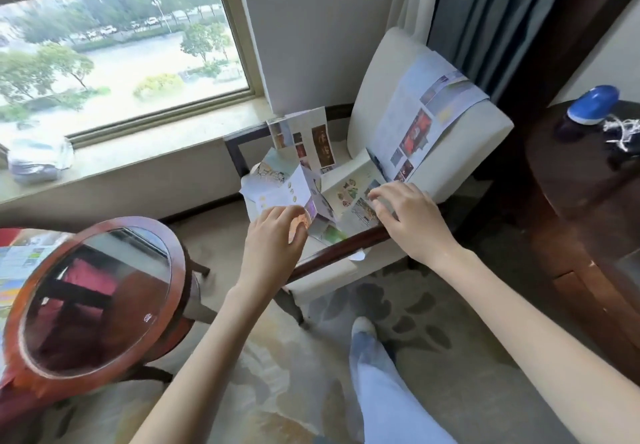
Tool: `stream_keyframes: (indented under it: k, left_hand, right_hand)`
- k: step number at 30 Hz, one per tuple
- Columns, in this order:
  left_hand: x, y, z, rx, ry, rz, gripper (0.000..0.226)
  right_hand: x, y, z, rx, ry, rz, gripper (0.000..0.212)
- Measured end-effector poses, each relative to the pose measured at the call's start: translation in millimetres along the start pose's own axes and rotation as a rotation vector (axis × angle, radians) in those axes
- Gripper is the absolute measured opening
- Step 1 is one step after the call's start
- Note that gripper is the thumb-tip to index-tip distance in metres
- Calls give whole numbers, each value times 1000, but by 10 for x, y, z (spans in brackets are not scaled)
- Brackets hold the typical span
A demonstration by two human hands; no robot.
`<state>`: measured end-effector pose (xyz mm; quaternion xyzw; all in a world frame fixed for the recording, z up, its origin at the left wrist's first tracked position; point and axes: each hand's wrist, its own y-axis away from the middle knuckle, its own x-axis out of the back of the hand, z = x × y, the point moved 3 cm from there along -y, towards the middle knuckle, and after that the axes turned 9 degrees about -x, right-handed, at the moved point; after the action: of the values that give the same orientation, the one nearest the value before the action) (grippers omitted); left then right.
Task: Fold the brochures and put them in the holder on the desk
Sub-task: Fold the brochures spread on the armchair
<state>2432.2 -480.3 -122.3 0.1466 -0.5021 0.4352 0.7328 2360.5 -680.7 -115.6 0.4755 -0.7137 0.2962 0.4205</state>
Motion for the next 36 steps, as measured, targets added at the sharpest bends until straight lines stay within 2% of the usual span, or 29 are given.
stream_keyframes:
  k: [8, 14, 22, 31, 36]
  left_hand:
    - [-571, -1437, -214, 81, 23, -127, 24]
    - [-1053, -1784, -464, 204, 65, -278, 26]
    - [-1606, -2199, -804, 178, 123, -480, 29]
    - [-2241, -2875, -1161, 141, 136, -555, 29]
    - [-2634, -3094, -1363, 204, 107, -598, 29]
  right_hand:
    - [-212, -1445, 547, -87, -63, -87, 30]
    - [-564, -1933, 904, -165, -14, -233, 30]
    - [-948, -2444, 1056, -294, 66, -359, 31]
    - [-1441, -3137, 1342, -351, 96, -395, 34]
    - [-1864, -3558, 1679, -400, 114, -438, 40]
